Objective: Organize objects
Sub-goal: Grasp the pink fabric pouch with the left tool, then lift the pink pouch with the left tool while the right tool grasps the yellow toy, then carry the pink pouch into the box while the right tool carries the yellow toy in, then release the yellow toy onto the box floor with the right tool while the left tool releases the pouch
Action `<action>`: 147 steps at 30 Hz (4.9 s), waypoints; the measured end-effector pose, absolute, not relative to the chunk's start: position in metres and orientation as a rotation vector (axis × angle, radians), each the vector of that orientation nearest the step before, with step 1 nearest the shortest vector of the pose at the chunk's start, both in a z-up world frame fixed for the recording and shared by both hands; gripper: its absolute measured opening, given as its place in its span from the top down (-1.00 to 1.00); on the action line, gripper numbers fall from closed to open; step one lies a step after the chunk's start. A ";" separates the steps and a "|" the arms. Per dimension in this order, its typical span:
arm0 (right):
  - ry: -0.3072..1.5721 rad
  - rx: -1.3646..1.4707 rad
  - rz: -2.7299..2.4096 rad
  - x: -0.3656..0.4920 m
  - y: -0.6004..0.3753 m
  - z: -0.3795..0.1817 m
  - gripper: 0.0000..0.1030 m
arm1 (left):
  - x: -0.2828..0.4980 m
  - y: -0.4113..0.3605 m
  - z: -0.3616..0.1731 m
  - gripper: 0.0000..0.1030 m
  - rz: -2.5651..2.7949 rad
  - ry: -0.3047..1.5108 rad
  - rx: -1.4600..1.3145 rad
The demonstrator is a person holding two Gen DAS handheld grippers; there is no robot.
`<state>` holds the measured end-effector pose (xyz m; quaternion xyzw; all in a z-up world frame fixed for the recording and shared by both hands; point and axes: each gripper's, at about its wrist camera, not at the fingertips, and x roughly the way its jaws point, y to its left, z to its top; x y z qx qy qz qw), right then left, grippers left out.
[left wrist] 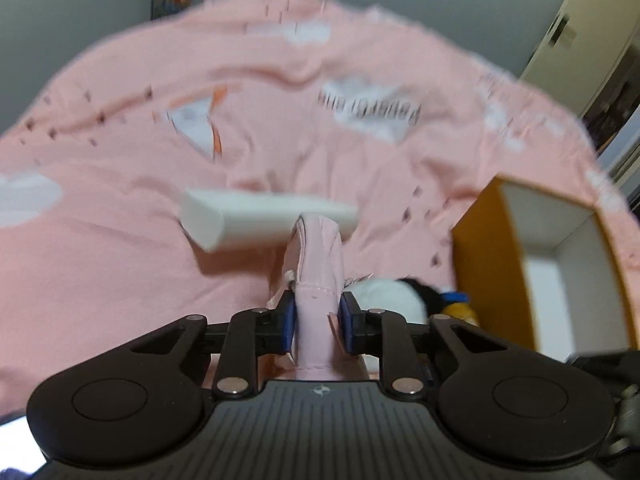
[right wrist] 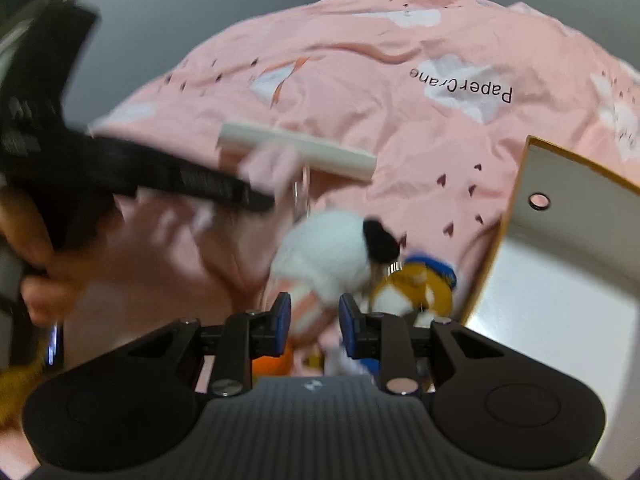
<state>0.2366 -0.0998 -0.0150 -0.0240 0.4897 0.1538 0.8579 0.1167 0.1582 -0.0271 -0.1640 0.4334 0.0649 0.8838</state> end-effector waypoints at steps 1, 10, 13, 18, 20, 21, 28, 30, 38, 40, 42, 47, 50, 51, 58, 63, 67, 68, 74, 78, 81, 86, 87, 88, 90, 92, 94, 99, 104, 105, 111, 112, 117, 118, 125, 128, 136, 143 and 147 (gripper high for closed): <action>1.054 -0.086 0.318 0.228 -0.093 -0.017 0.44 | 0.109 0.156 -0.018 0.50 0.130 0.871 -0.341; 1.208 -0.356 0.298 0.210 -0.048 -0.057 0.41 | 0.068 0.141 0.012 0.51 -0.091 0.771 -0.455; 1.233 -0.437 0.267 0.214 -0.041 -0.072 0.36 | 0.066 0.151 -0.004 0.51 -0.070 0.800 -0.499; 1.273 -0.611 0.219 0.216 -0.028 -0.101 0.33 | 0.057 0.165 -0.016 0.51 -0.056 0.795 -0.544; 1.286 -0.649 0.210 0.217 -0.026 -0.109 0.20 | 0.054 0.168 -0.018 0.50 -0.058 0.794 -0.553; 1.284 -0.673 0.214 0.217 -0.025 -0.112 0.17 | 0.053 0.169 -0.019 0.50 -0.059 0.795 -0.560; 1.280 -0.779 0.206 0.220 -0.024 -0.130 0.14 | 0.053 0.174 -0.027 0.50 -0.063 0.808 -0.584; 1.273 -0.777 0.211 0.220 -0.026 -0.128 0.22 | 0.053 0.174 -0.027 0.50 -0.062 0.808 -0.584; 1.201 -0.727 0.260 0.208 -0.033 -0.092 0.53 | 0.052 0.171 -0.026 0.50 -0.078 0.812 -0.571; 1.187 -0.645 0.297 0.208 -0.040 -0.072 0.53 | 0.052 0.170 -0.024 0.50 -0.079 0.811 -0.570; 1.177 -0.540 0.335 0.207 -0.052 -0.052 0.54 | 0.052 0.170 -0.021 0.50 -0.082 0.808 -0.573; 1.115 -0.224 0.384 0.206 -0.096 -0.001 0.54 | 0.056 0.164 -0.011 0.50 -0.114 0.805 -0.599; 1.054 -0.045 0.378 0.201 -0.124 0.025 0.54 | 0.061 0.153 0.000 0.50 -0.159 0.800 -0.609; 1.030 0.003 0.371 0.199 -0.136 0.033 0.54 | 0.063 0.146 0.005 0.50 -0.189 0.793 -0.609; 0.873 0.230 0.214 0.163 -0.219 0.071 0.54 | 0.088 0.086 0.032 0.50 -0.393 0.788 -0.644; 0.840 0.322 0.107 0.146 -0.270 0.063 0.54 | 0.113 0.032 0.022 0.50 -0.452 0.872 -0.648; 0.846 0.389 0.094 0.139 -0.290 0.047 0.54 | 0.132 0.002 -0.005 0.51 -0.412 0.964 -0.683; 0.850 0.408 0.103 0.141 -0.290 0.042 0.54 | 0.135 -0.004 -0.012 0.51 -0.398 0.983 -0.678; 0.890 0.455 0.125 0.143 -0.305 0.023 0.54 | 0.139 -0.026 -0.035 0.51 -0.309 1.054 -0.582; 0.909 0.490 0.132 0.144 -0.315 0.014 0.54 | 0.142 -0.037 -0.043 0.51 -0.288 1.069 -0.541; 0.929 0.498 0.132 0.147 -0.316 0.009 0.54 | 0.142 -0.043 -0.048 0.51 -0.266 1.087 -0.509; 0.970 0.507 0.139 0.152 -0.314 -0.001 0.54 | 0.144 -0.053 -0.052 0.49 -0.258 1.107 -0.449; 0.975 0.505 0.135 0.153 -0.313 -0.002 0.54 | 0.144 -0.055 -0.055 0.48 -0.257 1.127 -0.437; 0.979 0.502 0.129 0.154 -0.313 -0.004 0.54 | 0.144 -0.057 -0.058 0.48 -0.258 1.145 -0.430; 0.985 0.488 0.114 0.155 -0.313 -0.004 0.54 | 0.146 -0.059 -0.064 0.47 -0.258 1.177 -0.421; 0.989 0.480 0.105 0.156 -0.313 -0.005 0.54 | 0.147 -0.059 -0.068 0.44 -0.255 1.194 -0.419; 0.994 0.476 0.104 0.157 -0.313 -0.006 0.54 | 0.150 -0.060 -0.073 0.42 -0.262 1.210 -0.415; 1.015 0.454 0.106 0.159 -0.310 -0.009 0.54 | 0.153 -0.065 -0.077 0.33 -0.287 1.213 -0.380; 1.027 0.413 0.121 0.160 -0.310 -0.005 0.54 | 0.154 -0.065 -0.074 0.18 -0.312 1.209 -0.393; 1.030 0.399 0.122 0.161 -0.311 -0.003 0.54 | 0.152 -0.063 -0.071 0.14 -0.320 1.199 -0.393; 1.058 0.257 0.133 0.164 -0.304 0.006 0.54 | 0.143 -0.055 -0.048 0.03 -0.344 1.111 -0.353; 1.065 0.187 0.140 0.164 -0.298 0.008 0.54 | 0.143 -0.054 -0.047 0.10 -0.346 1.107 -0.354; 1.119 -0.075 0.191 0.166 -0.272 0.006 0.54 | 0.148 -0.048 -0.053 0.28 -0.370 1.128 -0.393; 1.132 -0.098 0.197 0.168 -0.269 0.004 0.54 | 0.148 -0.047 -0.053 0.28 -0.378 1.124 -0.413; 1.183 0.055 0.321 0.176 -0.268 -0.003 0.55 | 0.158 -0.037 -0.055 0.27 -0.352 1.101 -0.462; 1.202 0.028 0.325 0.175 -0.261 -0.006 0.55 | 0.159 -0.039 -0.060 0.31 -0.354 1.119 -0.432; 1.187 -0.236 0.297 0.172 -0.247 0.006 0.57 | 0.156 -0.049 -0.066 0.41 -0.381 1.138 -0.363; 1.252 -0.492 0.369 0.167 -0.226 -0.010 0.56 | 0.156 -0.040 -0.071 0.44 -0.393 1.150 -0.418; 1.323 -0.434 0.421 0.176 -0.229 -0.009 0.50 | 0.156 -0.040 -0.071 0.44 -0.398 1.151 -0.425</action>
